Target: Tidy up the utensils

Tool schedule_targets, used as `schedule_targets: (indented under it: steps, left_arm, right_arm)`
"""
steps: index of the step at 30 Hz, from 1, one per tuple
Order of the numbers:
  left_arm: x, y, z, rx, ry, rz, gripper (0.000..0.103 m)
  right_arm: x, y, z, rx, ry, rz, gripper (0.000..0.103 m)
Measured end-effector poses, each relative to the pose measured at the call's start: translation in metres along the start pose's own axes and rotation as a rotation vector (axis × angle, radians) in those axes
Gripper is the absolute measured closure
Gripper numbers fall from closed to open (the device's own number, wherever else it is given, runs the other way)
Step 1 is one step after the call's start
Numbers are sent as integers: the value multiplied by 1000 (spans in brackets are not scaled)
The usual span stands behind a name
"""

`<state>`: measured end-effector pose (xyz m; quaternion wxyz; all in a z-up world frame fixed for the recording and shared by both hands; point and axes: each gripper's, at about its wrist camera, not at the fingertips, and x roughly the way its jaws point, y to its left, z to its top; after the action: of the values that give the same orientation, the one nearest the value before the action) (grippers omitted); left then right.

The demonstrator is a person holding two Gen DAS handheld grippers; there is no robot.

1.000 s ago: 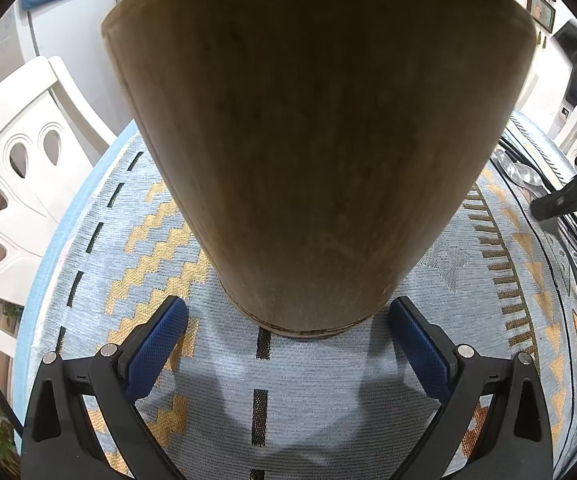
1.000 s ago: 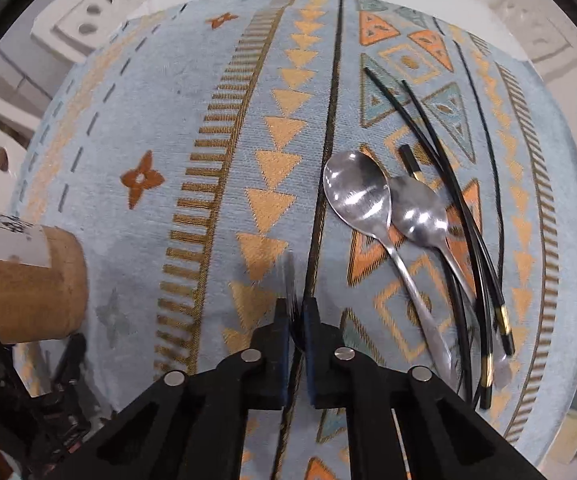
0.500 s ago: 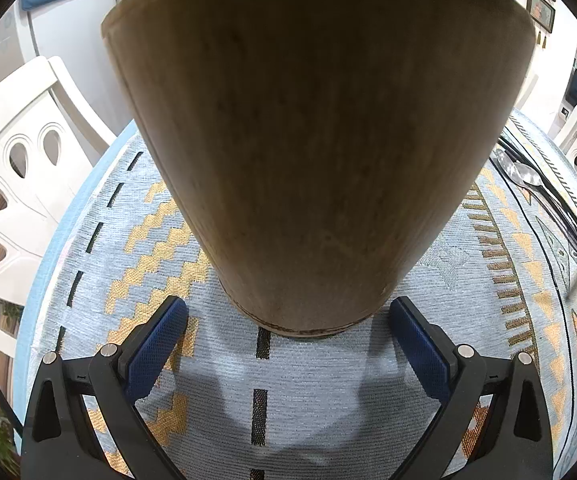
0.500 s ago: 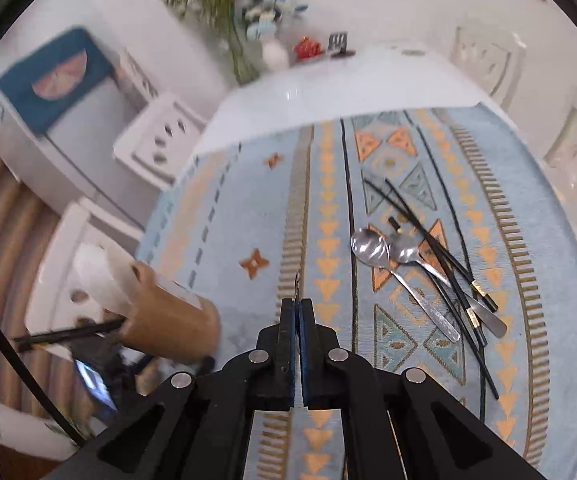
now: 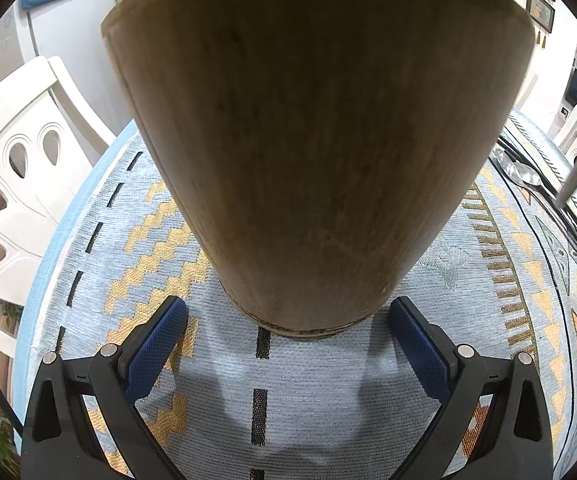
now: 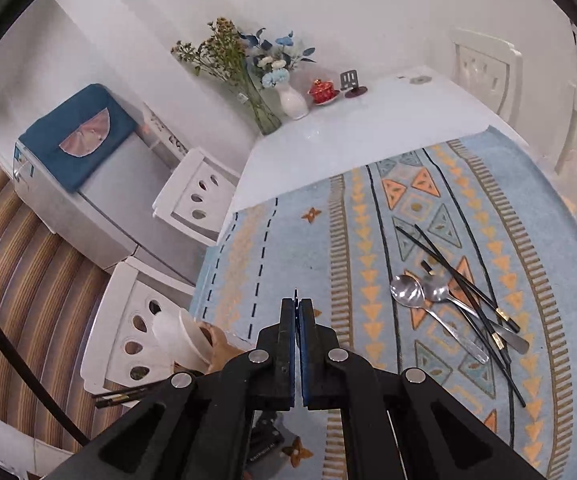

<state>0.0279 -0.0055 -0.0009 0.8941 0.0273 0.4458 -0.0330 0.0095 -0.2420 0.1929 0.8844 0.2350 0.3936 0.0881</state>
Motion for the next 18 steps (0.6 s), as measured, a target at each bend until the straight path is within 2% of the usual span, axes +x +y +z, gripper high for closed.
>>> schedule_targets:
  steps: [7,13,18]
  left_arm:
    - [0,0,0,0,0,0,2]
    - [0,0,0,-1,0,0,2]
    - [0,0,0,-1,0,0,2]
  right_arm:
    - [-12,27,7,-49,-3,24,101]
    - [-30,66,18,-135,-27,45,101]
    - [-50,109,31,-211,-53,130,101]
